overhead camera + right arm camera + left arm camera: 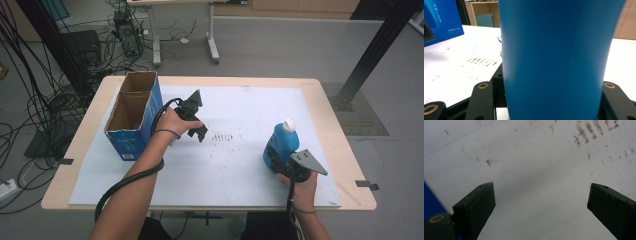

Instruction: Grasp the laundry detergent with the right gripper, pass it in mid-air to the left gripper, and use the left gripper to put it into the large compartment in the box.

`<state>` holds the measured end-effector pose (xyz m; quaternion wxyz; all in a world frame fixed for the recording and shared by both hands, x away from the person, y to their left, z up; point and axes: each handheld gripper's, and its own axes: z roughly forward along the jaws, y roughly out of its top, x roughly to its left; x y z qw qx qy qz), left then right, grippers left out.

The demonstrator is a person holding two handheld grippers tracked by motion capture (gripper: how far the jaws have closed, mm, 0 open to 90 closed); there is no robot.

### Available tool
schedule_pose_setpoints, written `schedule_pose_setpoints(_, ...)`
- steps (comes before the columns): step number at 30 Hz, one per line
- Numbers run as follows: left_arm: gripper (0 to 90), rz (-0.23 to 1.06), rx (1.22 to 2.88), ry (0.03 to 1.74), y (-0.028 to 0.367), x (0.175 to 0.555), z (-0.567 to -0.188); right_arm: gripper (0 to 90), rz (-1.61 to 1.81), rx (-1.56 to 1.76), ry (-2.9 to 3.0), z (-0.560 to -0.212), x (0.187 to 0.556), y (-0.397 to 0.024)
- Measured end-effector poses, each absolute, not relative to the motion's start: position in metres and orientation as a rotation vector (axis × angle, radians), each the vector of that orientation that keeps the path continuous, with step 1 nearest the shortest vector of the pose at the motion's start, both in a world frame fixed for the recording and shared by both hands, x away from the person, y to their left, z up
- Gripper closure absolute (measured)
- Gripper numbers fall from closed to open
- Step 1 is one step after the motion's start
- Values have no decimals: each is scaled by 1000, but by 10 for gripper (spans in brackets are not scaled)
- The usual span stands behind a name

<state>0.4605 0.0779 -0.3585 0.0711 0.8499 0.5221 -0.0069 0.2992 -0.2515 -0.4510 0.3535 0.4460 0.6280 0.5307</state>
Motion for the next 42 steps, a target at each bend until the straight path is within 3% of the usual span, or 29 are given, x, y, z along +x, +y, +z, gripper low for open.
schedule_pose_setpoints(17, 82, 0, 2603, 1488, 82, 459, -346, 434, 1404, 1164, 1682, -436, 304, -257)
schedule_pose_setpoints(42, 82, 32, 2726, 1160, 69, 438, -273, 435, 1575, 1034, 1888, -378, 326, -266)
